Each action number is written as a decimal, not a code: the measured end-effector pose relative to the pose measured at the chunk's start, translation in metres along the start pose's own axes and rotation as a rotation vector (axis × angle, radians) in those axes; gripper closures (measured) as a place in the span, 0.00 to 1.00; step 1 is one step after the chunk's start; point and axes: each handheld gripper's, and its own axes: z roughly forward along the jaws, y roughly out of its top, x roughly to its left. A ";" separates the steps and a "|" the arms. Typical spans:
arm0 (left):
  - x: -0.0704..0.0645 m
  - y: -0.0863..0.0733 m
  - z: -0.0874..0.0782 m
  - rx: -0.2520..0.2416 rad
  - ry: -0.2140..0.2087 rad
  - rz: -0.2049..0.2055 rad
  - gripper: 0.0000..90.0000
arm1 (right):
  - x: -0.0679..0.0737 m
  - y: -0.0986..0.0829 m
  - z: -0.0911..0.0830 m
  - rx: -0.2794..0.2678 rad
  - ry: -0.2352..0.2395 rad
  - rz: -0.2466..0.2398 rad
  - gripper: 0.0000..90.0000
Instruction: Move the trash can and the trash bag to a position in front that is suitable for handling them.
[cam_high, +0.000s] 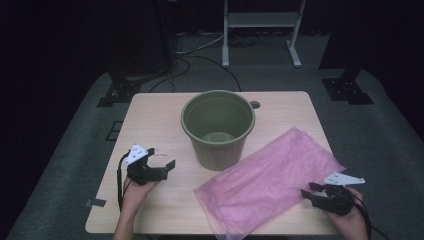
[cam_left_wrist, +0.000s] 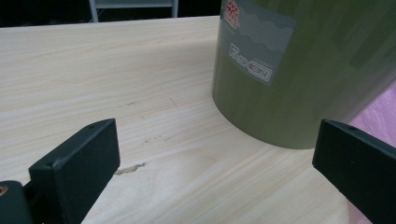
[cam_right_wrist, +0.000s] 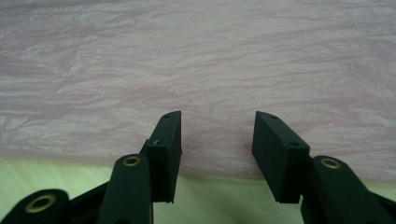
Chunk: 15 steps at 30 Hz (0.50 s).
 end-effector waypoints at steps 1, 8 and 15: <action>-0.001 -0.001 -0.001 -0.006 -0.003 -0.007 0.00 | 0.005 0.000 0.000 0.011 0.006 -0.005 0.58; 0.000 -0.002 -0.008 -0.009 0.004 0.002 0.00 | 0.046 0.004 0.003 0.064 0.090 -0.058 0.54; 0.006 -0.007 -0.017 -0.018 0.021 -0.014 0.00 | 0.074 0.017 0.010 0.096 0.206 -0.118 0.48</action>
